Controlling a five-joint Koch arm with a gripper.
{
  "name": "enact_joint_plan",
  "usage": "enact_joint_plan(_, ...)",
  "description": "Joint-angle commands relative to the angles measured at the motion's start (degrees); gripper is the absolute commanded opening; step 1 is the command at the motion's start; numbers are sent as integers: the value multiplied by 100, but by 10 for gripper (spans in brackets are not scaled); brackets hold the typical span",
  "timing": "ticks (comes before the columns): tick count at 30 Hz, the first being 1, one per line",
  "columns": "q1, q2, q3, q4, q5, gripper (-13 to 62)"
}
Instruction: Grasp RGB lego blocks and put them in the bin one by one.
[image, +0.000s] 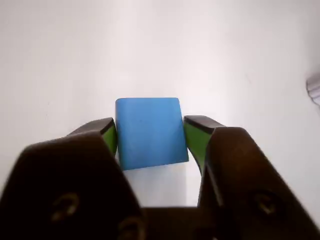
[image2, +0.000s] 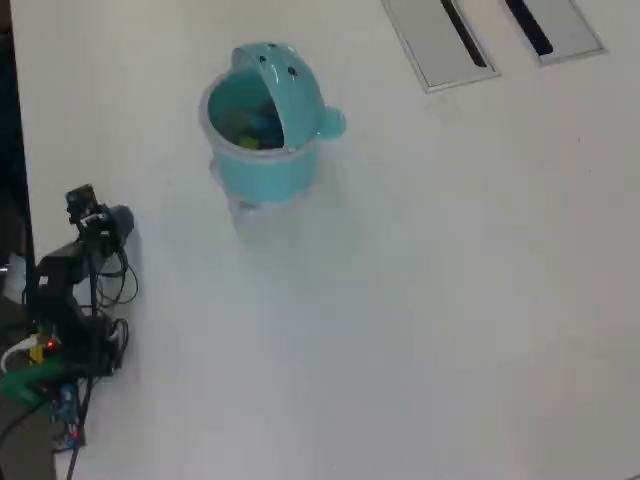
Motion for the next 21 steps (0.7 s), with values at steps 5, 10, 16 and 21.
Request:
enact_joint_plan(5,-88,378,26,-281,290,102)
enact_joint_plan(10,-88,650,-62,-272,633,103)
enact_joint_plan(16,70,1116,-105,-272,1204,102)
enact_joint_plan(21,149,1477,-264,-308,1793,102)
